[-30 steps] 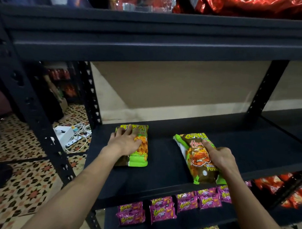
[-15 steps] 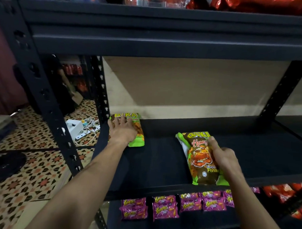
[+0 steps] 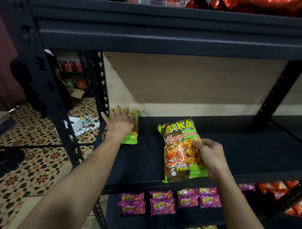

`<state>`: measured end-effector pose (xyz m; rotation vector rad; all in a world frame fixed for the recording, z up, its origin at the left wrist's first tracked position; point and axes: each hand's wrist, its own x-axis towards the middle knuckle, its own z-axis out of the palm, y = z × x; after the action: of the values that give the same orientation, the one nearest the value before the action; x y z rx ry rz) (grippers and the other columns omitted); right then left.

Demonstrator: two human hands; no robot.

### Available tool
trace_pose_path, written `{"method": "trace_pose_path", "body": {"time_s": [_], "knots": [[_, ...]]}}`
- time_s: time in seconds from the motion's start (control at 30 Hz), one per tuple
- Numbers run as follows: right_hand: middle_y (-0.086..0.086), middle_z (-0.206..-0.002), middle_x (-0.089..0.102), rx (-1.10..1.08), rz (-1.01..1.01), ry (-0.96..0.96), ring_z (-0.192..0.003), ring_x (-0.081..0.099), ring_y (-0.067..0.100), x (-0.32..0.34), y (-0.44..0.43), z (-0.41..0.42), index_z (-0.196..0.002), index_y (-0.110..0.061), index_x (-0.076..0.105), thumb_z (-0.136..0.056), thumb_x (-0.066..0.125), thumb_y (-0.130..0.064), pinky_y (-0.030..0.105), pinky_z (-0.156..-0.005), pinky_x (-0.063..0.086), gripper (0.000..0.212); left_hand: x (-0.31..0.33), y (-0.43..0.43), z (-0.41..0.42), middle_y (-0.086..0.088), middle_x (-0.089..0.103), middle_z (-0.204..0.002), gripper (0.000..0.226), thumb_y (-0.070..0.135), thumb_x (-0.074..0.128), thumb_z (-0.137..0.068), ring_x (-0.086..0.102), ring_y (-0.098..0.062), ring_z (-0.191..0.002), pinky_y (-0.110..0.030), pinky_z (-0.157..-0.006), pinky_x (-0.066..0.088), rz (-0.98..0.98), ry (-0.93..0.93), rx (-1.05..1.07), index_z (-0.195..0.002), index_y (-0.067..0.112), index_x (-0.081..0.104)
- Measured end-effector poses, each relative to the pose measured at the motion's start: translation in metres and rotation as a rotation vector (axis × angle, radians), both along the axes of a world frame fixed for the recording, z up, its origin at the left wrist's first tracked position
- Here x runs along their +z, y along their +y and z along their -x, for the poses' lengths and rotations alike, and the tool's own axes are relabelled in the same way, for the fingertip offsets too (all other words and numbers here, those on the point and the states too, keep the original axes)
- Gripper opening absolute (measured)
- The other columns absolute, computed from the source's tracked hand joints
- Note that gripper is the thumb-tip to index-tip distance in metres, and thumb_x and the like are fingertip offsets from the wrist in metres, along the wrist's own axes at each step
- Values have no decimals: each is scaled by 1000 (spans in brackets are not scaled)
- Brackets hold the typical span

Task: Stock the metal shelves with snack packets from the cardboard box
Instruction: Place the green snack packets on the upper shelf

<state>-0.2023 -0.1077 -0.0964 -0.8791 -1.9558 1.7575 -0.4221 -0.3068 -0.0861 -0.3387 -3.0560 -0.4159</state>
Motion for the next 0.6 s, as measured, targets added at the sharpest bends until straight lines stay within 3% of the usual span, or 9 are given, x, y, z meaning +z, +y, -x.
{"method": "trace_pose_path", "body": {"time_s": [0.13,0.23,0.3,0.47,0.6], "knots": [[10,-87,77,90,60,103,-80,76,27,4,-24,1,-108,-8,66,-95,65,-20,51,-79,60,18,7,-6,-32,-5,17,-163,45,35,42,-101,12,-19,-151,-51,-120,1,-443,31,-65,-144,25,46],[11,-88,77,143,129,144,-82,76,28,4,-49,10,-109,-8,63,-95,65,-18,50,-80,60,18,5,-27,-62,-9,39,-154,40,31,48,-101,32,-23,-143,-41,-117,26,-660,76,-152,-136,13,55],[11,-89,77,159,166,159,-83,76,27,-1,-68,16,-108,-8,64,-94,66,-18,48,-81,60,17,3,-42,-85,-4,45,-148,40,30,48,-102,41,-20,-137,-36,-114,32,-755,88,-170,-137,12,53],[12,-91,77,167,267,213,-82,75,25,-14,-113,40,-103,-7,66,-92,69,-14,39,-72,61,13,1,-60,-118,3,33,-157,47,34,45,-102,29,-11,-144,-36,-118,28,-740,205,-203,-146,19,41],[12,-92,76,165,272,221,-83,74,23,-26,-142,63,-101,-7,69,-91,71,-16,39,-75,61,13,-6,-63,-117,1,33,-157,44,32,43,-103,26,-11,-145,-36,-120,24,-578,375,-285,-144,16,43]]}}
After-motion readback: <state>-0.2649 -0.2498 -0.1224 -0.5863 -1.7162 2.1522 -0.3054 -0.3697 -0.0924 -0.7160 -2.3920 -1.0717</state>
